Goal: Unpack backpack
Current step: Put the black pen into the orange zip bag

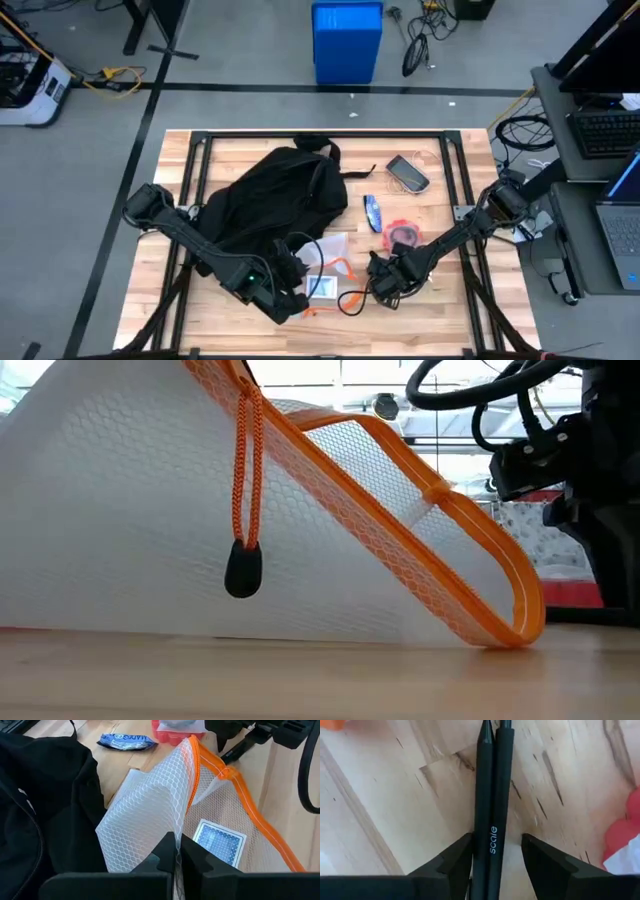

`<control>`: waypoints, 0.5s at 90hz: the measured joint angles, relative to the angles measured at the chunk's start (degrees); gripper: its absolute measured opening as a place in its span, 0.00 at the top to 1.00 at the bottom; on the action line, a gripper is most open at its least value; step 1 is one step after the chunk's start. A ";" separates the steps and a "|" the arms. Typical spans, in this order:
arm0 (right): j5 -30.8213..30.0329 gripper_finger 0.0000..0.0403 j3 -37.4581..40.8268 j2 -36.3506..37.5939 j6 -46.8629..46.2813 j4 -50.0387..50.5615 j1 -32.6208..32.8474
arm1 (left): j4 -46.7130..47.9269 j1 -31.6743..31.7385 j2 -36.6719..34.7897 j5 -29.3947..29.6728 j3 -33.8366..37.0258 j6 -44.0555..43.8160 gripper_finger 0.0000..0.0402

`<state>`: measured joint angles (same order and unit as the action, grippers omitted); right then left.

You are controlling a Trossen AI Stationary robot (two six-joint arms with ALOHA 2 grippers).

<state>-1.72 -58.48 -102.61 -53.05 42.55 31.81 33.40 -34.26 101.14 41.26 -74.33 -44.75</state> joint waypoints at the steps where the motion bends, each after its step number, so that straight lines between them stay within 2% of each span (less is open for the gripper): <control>1: 0.05 0.61 0.00 0.00 0.05 0.00 0.00 | -0.01 0.00 0.00 -0.01 0.01 0.00 1.00; 45: 2.61 0.61 0.35 1.81 2.89 -0.08 -0.02 | -0.01 0.00 0.00 -0.12 0.01 -0.06 1.00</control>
<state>0.89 -58.13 -100.80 -50.16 42.46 31.79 33.39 -34.26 101.14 41.15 -74.32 -44.81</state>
